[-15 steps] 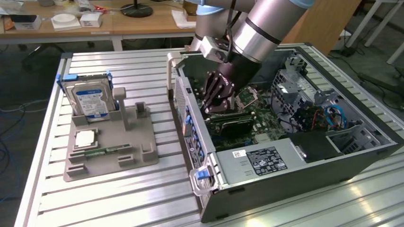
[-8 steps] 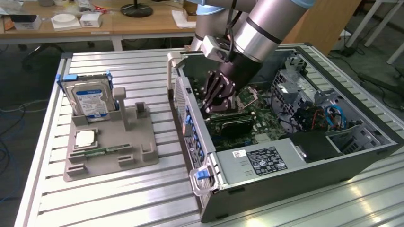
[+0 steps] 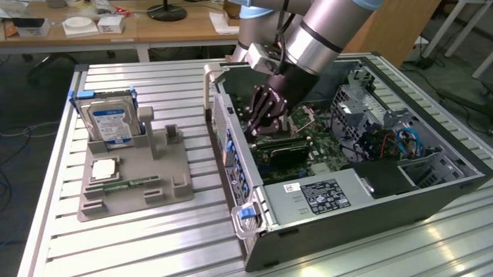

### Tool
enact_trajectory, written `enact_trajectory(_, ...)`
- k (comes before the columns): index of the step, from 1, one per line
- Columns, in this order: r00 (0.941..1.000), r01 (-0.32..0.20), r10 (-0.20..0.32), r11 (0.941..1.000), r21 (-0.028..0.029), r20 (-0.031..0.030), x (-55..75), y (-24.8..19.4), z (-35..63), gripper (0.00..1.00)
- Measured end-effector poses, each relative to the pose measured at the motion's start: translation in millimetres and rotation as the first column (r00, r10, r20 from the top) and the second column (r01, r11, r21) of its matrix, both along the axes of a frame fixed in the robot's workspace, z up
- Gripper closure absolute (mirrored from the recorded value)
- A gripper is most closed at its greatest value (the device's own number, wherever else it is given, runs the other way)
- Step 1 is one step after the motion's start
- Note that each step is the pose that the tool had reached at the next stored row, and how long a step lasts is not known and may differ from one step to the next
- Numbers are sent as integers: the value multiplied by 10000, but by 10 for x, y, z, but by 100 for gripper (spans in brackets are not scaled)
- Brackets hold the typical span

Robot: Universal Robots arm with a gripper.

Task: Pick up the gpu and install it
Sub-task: 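Press down on the gpu until it lock into place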

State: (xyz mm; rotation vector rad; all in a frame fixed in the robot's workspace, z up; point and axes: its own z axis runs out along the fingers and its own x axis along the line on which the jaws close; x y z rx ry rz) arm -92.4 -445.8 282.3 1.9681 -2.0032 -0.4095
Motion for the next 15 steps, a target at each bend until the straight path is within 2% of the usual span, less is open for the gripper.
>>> enact_trajectory(4, 10000, -1, 1, 10000, 36, 0, 0, 35, -19, 90)
enact_trajectory(7, 10000, 0, 0, 10000, 41, -2, 0, 57, -25, 90)
enact_trajectory(10, 10000, 0, 0, 10000, 38, -3, 0, 119, -32, 90)
enact_trajectory(15, 10000, -4, 4, 10000, 45, -1, -11, 122, -43, 90)
